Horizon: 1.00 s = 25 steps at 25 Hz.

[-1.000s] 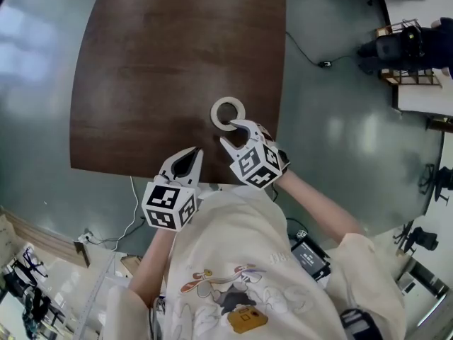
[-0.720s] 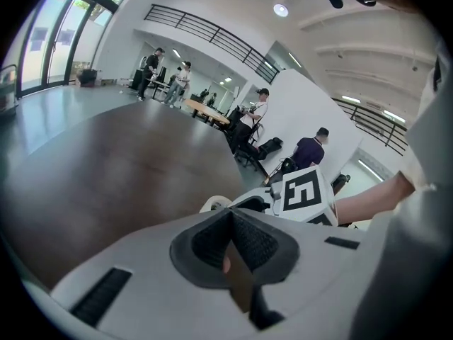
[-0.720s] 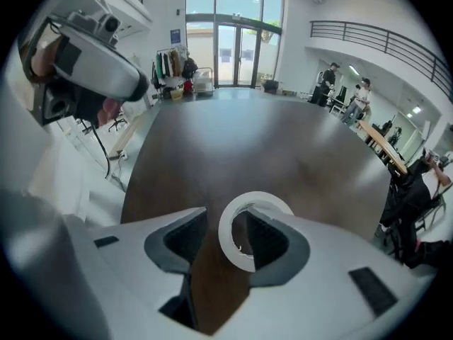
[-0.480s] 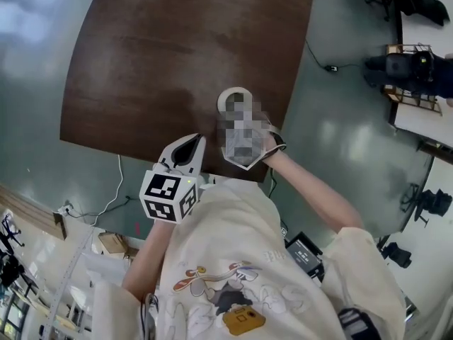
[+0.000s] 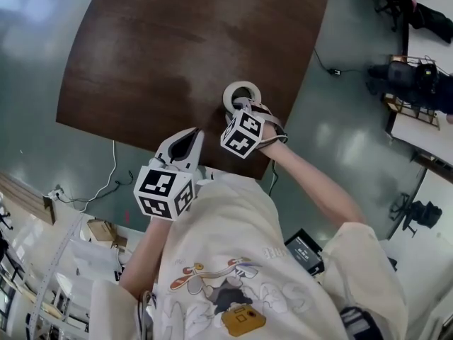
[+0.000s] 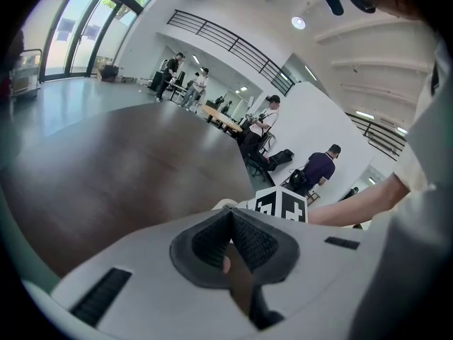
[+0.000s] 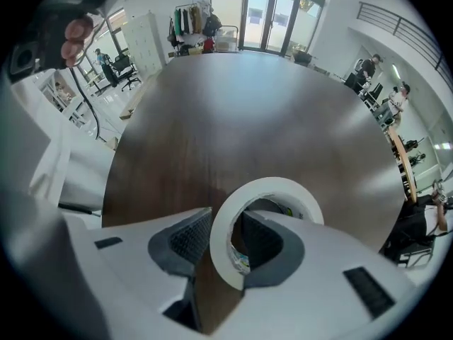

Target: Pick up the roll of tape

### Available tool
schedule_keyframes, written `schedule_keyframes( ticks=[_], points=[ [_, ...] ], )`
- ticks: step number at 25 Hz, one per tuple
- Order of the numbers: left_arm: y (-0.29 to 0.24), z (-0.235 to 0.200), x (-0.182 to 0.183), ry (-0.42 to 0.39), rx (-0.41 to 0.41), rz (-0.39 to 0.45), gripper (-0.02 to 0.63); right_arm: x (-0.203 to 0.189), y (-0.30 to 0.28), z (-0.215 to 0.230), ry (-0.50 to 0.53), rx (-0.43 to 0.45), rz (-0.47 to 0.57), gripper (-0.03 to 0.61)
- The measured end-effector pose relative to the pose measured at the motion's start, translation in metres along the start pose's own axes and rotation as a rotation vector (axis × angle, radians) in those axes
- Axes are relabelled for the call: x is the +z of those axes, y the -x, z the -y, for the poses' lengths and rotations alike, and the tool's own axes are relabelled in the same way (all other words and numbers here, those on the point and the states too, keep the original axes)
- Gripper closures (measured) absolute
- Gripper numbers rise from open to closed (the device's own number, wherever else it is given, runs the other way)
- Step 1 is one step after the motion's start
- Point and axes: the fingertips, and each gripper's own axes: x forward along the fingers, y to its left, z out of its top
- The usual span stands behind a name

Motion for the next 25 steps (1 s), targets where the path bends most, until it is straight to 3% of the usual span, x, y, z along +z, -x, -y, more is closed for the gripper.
schedule_keyframes(
  ticks=[10, 15, 25],
  points=[
    [0.009, -0.007, -0.009, 0.019, 0.021, 0.010, 0.609, -0.002, -0.015, -0.003, 0.066, -0.040, -0.090, 0.454],
    [0.015, -0.005, -0.010, 0.003, 0.018, 0.010, 0.609, -0.001, -0.013, -0.006, 0.047, -0.001, -0.074, 0.471],
    [0.023, 0.003, -0.015, -0.013, 0.013, 0.011, 0.609, -0.005, -0.008, -0.011, 0.035, -0.006, -0.047, 0.484]
  ],
)
